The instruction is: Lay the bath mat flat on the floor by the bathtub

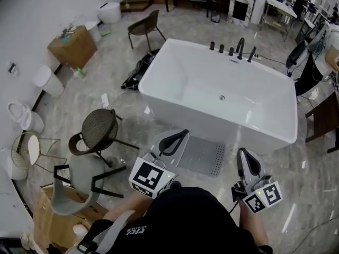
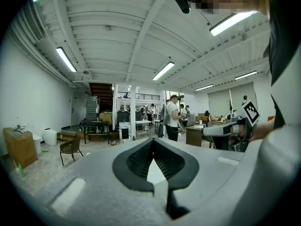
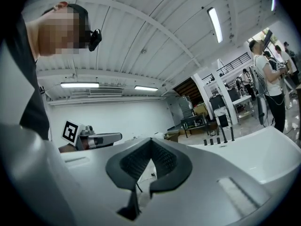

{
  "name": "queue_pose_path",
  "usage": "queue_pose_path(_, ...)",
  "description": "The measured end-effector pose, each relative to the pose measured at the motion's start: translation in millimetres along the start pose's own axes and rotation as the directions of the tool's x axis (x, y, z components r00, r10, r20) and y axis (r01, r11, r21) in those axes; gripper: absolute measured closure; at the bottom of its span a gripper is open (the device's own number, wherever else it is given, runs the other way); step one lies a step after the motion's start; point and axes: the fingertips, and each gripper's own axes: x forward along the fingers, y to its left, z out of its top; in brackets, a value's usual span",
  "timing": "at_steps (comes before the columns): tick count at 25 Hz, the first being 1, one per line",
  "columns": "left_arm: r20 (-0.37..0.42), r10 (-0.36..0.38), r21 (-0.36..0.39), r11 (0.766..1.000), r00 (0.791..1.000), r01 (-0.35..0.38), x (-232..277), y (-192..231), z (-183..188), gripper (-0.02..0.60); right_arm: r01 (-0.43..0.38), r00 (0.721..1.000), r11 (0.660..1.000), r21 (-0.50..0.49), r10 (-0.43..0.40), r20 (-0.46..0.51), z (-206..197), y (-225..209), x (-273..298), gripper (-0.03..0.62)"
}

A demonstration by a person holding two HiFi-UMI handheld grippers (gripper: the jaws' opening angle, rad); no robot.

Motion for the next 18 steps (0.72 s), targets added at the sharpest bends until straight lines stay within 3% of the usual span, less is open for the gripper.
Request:
queue_pose_path(8,-0.066,0.03,-0.06,0.998,0.997,-0.034,-17,-1,-28,0.575,-0.027,1.0,1.0,-0.01,0.027,-0.015,-7,4,2,0.594)
queue_pose_path(18,-0.078,0.011,-0.059,0.998,0.997,-0.016,-16,-2,-32,0.575,-0.041,0.999,0.999,-0.02,0.041,-0.008,-6,10,7,0.594)
